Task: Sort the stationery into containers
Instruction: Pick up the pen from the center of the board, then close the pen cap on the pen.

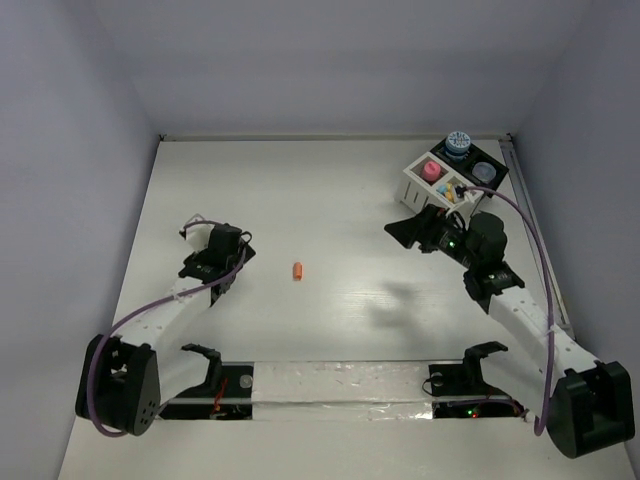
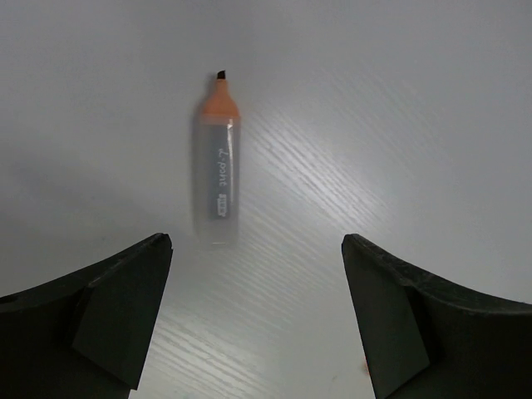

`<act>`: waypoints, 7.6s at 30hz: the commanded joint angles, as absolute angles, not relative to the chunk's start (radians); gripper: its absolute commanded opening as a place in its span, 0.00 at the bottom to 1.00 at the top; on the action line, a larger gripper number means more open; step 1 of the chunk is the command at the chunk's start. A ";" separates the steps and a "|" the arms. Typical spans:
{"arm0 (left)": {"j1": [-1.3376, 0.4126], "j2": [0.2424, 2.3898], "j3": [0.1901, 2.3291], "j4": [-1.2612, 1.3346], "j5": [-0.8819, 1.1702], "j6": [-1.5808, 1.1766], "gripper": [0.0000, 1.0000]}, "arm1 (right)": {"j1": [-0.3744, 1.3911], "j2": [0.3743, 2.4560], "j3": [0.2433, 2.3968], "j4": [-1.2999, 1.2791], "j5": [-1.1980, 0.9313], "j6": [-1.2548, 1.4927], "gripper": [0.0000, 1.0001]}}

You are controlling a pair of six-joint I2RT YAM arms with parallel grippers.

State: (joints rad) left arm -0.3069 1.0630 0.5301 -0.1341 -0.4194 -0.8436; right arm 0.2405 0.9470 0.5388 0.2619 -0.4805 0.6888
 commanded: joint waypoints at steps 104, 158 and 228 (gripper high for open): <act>-0.749 0.795 0.351 0.696 0.126 -0.644 0.43 | 0.650 1.523 0.900 0.739 -0.870 0.871 0.00; -0.664 0.623 0.492 0.245 -0.087 -0.531 0.00 | 0.591 1.482 0.794 0.330 -0.530 0.604 0.69; -0.655 0.853 0.509 0.742 0.384 -0.753 0.00 | 0.597 1.447 1.057 0.785 -0.451 0.838 0.00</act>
